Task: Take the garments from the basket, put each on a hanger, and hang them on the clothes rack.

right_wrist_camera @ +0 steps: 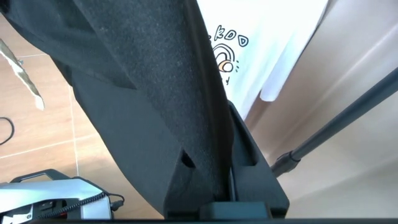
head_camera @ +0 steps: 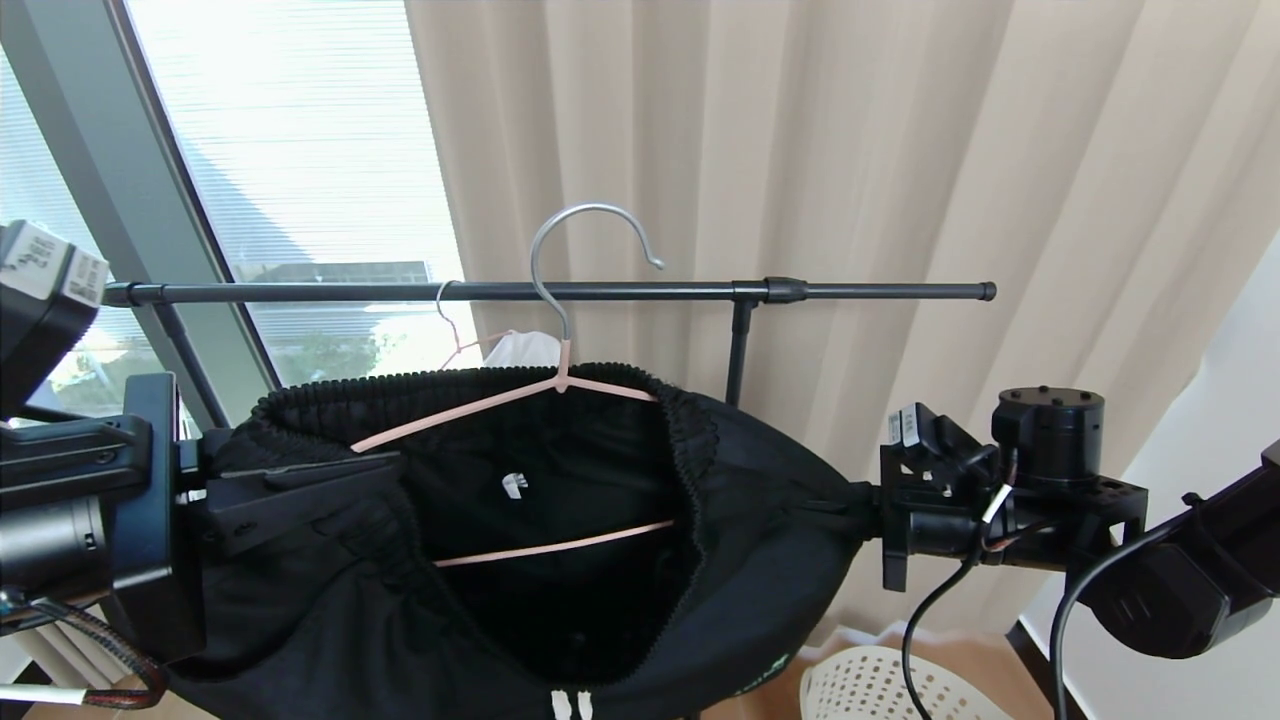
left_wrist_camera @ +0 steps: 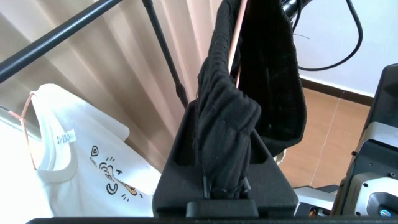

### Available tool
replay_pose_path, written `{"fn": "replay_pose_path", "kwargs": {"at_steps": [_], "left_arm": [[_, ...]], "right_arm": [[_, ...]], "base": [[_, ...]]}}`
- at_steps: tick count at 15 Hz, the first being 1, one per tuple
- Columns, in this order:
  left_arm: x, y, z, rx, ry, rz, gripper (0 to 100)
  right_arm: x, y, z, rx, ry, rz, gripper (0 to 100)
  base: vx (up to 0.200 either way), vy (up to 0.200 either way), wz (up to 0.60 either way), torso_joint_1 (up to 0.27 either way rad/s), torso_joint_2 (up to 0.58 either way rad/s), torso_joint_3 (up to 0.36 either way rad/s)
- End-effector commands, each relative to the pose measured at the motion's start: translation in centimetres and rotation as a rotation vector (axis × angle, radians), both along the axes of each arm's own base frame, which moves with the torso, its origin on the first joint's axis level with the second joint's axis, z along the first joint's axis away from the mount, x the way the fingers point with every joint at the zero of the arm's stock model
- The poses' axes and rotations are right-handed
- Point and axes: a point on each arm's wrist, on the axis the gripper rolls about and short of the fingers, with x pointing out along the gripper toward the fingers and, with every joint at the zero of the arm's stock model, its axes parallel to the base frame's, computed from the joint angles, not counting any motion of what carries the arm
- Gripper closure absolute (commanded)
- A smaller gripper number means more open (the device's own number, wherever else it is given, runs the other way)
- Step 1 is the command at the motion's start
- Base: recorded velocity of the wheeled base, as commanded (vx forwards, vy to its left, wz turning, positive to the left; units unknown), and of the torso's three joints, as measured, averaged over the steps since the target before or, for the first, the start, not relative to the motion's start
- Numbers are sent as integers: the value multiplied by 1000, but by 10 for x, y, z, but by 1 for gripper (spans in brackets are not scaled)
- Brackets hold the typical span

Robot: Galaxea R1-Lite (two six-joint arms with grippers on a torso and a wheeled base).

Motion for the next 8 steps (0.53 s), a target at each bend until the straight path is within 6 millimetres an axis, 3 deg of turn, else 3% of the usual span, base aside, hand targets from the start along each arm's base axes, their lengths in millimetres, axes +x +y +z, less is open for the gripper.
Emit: {"fn": "replay_pose_path", "kwargs": {"at_steps": [1,2,8], "left_arm": [[1,0,0,0,2,0,100],[1,0,0,1,3,0,100],[1,0,0,1,3,0,100]], "right_arm": [[-1,0,1,0,-4,2,100],[-2,0,0,-2,-3,3,0],[-7,1,-4,-38,-49,31,0]], "base": [[0,0,0,0,0,0],[0,0,0,0,0,0],[0,0,0,0,0,0]]}}
